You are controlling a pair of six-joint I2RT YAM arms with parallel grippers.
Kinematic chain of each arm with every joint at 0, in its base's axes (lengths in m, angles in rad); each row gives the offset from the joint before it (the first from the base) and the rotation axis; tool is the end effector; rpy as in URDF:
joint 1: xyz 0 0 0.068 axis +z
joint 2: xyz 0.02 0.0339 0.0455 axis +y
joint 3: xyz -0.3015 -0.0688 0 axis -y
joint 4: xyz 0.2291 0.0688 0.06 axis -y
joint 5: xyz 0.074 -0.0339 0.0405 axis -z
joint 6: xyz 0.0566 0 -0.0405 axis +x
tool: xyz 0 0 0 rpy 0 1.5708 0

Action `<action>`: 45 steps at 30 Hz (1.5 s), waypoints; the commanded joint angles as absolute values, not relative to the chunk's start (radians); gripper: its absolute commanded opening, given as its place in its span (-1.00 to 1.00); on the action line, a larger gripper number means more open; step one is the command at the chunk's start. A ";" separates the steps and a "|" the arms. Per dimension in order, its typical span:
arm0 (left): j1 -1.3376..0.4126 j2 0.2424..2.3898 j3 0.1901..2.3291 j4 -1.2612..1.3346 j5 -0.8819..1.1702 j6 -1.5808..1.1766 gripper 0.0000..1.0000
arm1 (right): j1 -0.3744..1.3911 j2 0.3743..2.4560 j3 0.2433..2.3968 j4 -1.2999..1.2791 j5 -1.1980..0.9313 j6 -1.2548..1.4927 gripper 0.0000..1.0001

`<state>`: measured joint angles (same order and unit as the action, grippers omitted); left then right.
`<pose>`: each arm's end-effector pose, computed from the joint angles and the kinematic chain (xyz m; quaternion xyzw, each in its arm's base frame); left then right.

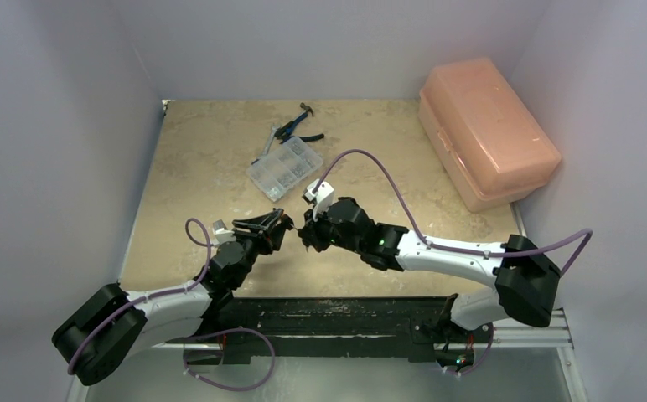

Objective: Unlock with the key

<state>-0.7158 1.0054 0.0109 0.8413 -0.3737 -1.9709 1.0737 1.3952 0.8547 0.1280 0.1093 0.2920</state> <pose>0.1334 -0.0886 0.1893 -0.5359 0.5328 -0.5913 0.2816 0.1552 0.2730 0.2917 -0.2907 0.7840 0.3094 0.4528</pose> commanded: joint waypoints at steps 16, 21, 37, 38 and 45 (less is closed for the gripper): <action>-0.720 0.977 0.015 0.885 -0.367 -1.951 -1.00 | 1.081 1.434 0.940 0.133 0.135 0.285 -1.00; -0.720 0.971 0.016 0.882 -0.371 -1.941 -1.00 | 1.081 1.457 0.964 0.108 0.127 0.298 -1.00; -0.720 0.925 0.021 0.834 -0.394 -1.910 -1.00 | 1.081 1.540 1.103 -0.030 -0.025 0.413 -1.00; -0.720 0.925 0.021 0.834 -0.394 -1.910 -1.00 | 1.081 1.547 1.111 -0.036 -0.032 0.418 -1.00; -0.720 0.921 0.021 0.835 -0.392 -1.910 -1.00 | 1.080 1.567 1.137 -0.053 -0.030 0.445 -1.00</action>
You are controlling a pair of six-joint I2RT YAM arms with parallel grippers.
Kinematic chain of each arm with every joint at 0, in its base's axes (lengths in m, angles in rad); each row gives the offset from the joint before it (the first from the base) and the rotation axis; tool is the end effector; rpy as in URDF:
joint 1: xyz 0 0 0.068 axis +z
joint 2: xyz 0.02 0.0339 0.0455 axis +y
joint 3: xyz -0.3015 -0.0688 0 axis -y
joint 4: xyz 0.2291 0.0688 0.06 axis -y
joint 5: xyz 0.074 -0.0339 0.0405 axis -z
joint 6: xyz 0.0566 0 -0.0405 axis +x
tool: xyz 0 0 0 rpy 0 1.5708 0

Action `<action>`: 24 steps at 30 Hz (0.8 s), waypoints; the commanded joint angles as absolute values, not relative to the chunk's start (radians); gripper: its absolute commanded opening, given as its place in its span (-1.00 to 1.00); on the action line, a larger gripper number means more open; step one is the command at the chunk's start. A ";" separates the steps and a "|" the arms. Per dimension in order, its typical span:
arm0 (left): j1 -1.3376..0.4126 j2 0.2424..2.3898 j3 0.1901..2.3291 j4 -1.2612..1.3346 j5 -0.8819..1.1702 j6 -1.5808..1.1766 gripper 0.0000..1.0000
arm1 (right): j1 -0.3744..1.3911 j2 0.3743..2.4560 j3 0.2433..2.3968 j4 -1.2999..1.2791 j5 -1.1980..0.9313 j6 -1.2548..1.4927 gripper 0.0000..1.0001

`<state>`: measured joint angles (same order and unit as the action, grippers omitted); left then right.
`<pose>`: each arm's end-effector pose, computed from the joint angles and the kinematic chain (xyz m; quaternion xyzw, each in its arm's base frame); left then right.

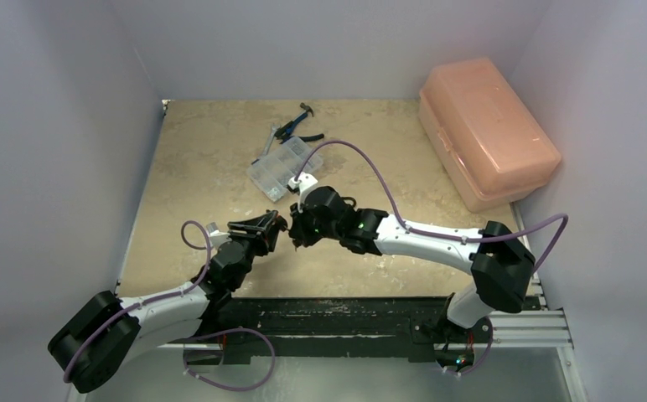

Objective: Unlock with the key

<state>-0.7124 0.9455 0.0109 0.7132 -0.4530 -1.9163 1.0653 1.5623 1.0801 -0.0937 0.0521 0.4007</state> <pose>0.1295 -0.0791 0.1819 -0.5465 0.5478 -0.5443 0.3240 0.1758 0.3115 0.2908 -0.2748 0.8345 0.3022 0.3698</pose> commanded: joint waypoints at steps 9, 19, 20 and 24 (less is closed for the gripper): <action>-0.720 0.916 0.019 0.836 -0.391 -1.899 -1.00 | 1.057 1.606 1.188 -0.103 -0.062 0.503 -1.00; -0.718 0.923 0.022 0.844 -0.389 -1.891 -1.00 | 1.047 1.642 1.255 -0.175 -0.097 0.514 -1.00; -0.720 0.924 0.021 0.847 -0.388 -1.891 -1.00 | 1.044 1.646 1.255 -0.174 -0.114 0.521 -1.00; -0.720 0.919 0.021 0.853 -0.385 -1.891 -1.00 | 1.036 1.644 1.250 -0.170 -0.136 0.547 -1.00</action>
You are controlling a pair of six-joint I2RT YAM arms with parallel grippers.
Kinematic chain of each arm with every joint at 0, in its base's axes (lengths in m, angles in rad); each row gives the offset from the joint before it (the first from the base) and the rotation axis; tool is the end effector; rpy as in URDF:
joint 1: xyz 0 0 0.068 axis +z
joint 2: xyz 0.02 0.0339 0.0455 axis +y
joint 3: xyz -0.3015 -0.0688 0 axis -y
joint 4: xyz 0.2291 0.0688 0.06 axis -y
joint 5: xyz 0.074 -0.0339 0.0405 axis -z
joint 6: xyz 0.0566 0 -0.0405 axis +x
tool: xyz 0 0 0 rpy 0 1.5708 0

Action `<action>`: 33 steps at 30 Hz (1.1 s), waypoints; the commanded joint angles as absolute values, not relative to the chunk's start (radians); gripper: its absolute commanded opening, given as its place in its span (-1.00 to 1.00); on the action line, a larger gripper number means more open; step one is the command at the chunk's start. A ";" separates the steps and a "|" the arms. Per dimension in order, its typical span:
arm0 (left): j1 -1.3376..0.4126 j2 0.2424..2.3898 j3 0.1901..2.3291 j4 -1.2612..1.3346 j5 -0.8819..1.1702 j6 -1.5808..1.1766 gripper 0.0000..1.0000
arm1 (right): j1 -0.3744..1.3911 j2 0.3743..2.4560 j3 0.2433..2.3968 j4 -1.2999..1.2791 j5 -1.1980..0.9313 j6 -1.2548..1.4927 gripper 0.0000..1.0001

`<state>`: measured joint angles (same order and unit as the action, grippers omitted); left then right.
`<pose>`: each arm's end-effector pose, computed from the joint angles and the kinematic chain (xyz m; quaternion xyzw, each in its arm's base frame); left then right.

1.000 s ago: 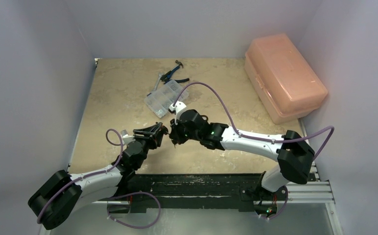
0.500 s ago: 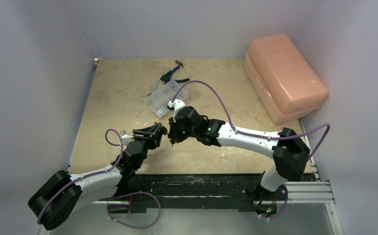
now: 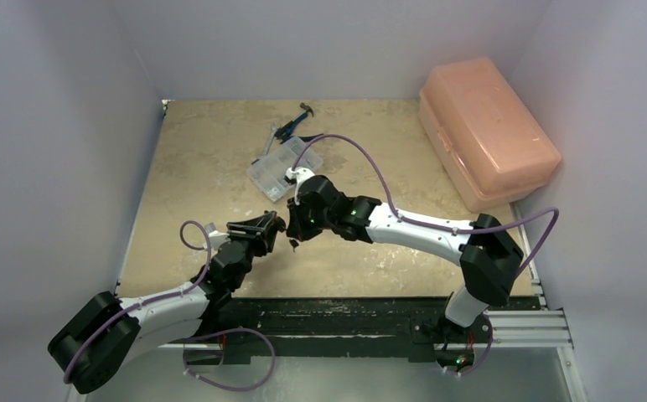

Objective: Unlock with the key

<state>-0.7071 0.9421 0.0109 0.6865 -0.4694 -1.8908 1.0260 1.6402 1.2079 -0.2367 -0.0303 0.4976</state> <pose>0.1294 -0.0769 0.1792 -0.5464 0.5563 -0.5275 0.3373 0.1937 0.3229 0.2918 -0.2414 0.8670 0.3106 0.3059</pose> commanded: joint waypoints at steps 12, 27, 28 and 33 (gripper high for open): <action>-0.719 0.907 0.020 0.861 -0.373 -1.897 -1.00 | 1.051 1.637 1.178 -0.099 0.087 0.243 -1.00; -0.720 0.912 0.020 0.867 -0.372 -1.897 -1.00 | 1.051 1.648 1.179 -0.094 0.051 0.338 -1.00; -0.719 0.909 0.020 0.865 -0.373 -1.897 -1.00 | 1.051 1.648 1.178 -0.095 0.047 0.353 -1.00; -0.719 0.906 0.019 0.863 -0.374 -1.897 -1.00 | 1.041 1.661 1.177 -0.081 -0.017 0.440 -1.00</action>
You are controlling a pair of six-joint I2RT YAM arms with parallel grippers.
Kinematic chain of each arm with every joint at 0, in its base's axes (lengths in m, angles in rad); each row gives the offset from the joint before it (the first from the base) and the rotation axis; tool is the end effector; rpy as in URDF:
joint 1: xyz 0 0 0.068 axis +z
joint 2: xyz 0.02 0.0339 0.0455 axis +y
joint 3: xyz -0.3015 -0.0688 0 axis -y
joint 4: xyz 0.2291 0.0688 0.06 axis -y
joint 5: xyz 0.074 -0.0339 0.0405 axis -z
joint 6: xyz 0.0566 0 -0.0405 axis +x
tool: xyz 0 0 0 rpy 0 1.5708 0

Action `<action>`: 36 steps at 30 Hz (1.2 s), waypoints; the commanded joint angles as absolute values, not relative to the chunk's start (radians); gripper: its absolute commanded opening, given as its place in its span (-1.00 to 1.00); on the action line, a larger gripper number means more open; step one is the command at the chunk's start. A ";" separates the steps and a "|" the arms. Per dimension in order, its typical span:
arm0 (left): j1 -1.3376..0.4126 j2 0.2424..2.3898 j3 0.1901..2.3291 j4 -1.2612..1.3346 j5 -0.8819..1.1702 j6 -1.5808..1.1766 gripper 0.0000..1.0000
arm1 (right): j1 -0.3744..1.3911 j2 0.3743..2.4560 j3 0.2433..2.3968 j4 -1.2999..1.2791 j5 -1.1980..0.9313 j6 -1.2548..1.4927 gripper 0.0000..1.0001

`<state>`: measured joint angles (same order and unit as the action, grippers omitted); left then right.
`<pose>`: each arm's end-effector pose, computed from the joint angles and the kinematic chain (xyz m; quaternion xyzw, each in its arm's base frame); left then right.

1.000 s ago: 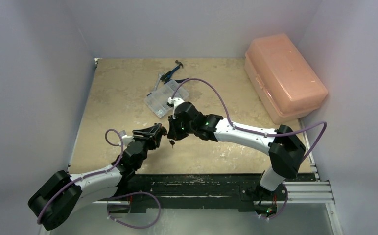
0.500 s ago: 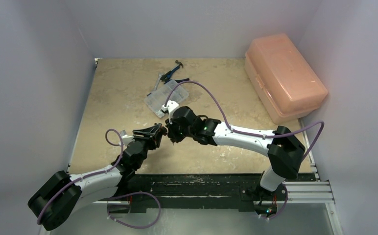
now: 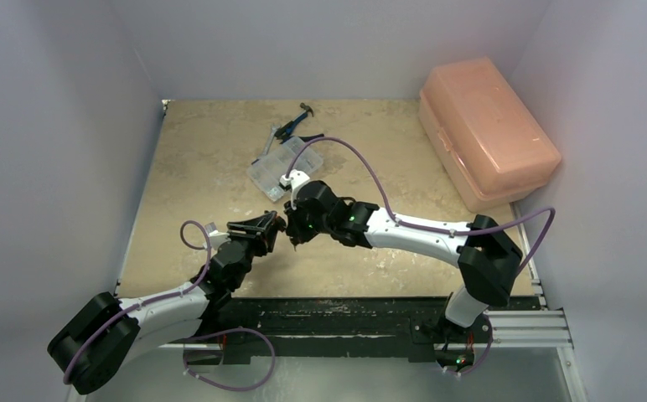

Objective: Unlock with the key

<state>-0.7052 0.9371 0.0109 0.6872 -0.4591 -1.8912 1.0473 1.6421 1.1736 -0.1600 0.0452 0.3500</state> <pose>0.1292 -0.0770 0.1799 -0.5445 0.5564 -0.5312 0.3343 0.1915 0.3266 0.2876 -0.2947 0.8407 0.2765 0.3604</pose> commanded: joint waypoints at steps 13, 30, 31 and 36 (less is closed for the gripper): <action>-0.720 0.902 0.017 0.869 -0.361 -1.894 -1.00 | 1.039 1.696 1.183 -0.066 -0.006 0.399 -1.00; -0.719 0.910 0.020 0.877 -0.354 -1.891 -1.00 | 1.042 1.713 1.216 -0.093 0.081 0.322 -1.00; -0.720 0.910 0.020 0.877 -0.354 -1.891 -1.00 | 1.042 1.713 1.214 -0.091 0.075 0.331 -1.00; -0.719 0.908 0.022 0.878 -0.353 -1.885 -1.00 | 1.030 1.710 1.207 -0.076 0.045 0.378 -1.00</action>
<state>-0.7010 0.9363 0.0109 0.6628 -0.4568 -1.8874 1.0462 1.6844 1.1797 -0.1314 0.0589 0.3443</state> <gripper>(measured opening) 0.451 0.038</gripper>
